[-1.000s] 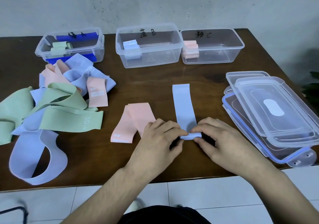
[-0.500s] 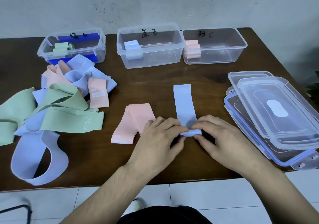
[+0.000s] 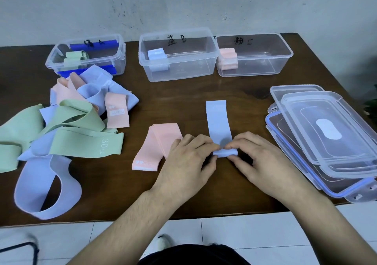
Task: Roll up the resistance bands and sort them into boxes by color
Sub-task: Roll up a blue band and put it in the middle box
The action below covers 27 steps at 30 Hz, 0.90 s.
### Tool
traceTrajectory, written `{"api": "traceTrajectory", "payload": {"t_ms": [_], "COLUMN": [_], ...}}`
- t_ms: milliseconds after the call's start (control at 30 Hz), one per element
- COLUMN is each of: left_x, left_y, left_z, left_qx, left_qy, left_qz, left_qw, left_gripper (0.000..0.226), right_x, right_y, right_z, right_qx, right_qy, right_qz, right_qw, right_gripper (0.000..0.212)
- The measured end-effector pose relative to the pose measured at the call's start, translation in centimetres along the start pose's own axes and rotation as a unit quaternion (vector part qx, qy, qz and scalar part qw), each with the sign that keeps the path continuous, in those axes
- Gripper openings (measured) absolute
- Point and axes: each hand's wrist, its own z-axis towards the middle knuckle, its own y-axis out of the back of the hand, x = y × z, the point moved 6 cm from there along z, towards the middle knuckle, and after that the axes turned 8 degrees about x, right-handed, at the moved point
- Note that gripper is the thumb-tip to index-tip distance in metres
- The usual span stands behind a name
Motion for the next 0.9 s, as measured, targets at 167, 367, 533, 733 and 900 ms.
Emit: {"api": "traceTrajectory", "payload": {"t_ms": [167,367,533,733,900], "left_x": [0.0,0.5,1.0,0.7,0.9], "left_y": [0.1,0.3,0.3,0.5,0.3], "left_z": [-0.2,0.7,1.3,1.2,1.4], "left_qx": [-0.041,-0.032,0.006,-0.017,-0.014], "left_qy": [-0.019,-0.021,-0.007,-0.014,-0.021], "left_qz": [0.006,0.009,-0.012,-0.004,0.039], "left_qw": [0.999,0.999,1.0,1.0,0.999], "left_gripper": [0.02,0.02,0.022,0.02,0.027], "right_x": [-0.2,0.1,0.0,-0.3,-0.6], "right_y": [0.0,0.2,0.3,0.3,0.4], "right_z": [0.4,0.6,0.7,1.4,1.7], "right_qx": [0.009,-0.003,-0.013,-0.004,0.016], "right_qy": [-0.011,-0.004,0.0,-0.009,-0.027], "right_qz": [0.009,-0.03,-0.035,-0.029,-0.027], "right_qw": [1.0,1.0,0.999,1.0,0.999], "right_gripper": [0.024,0.032,0.028,0.024,0.032]}}
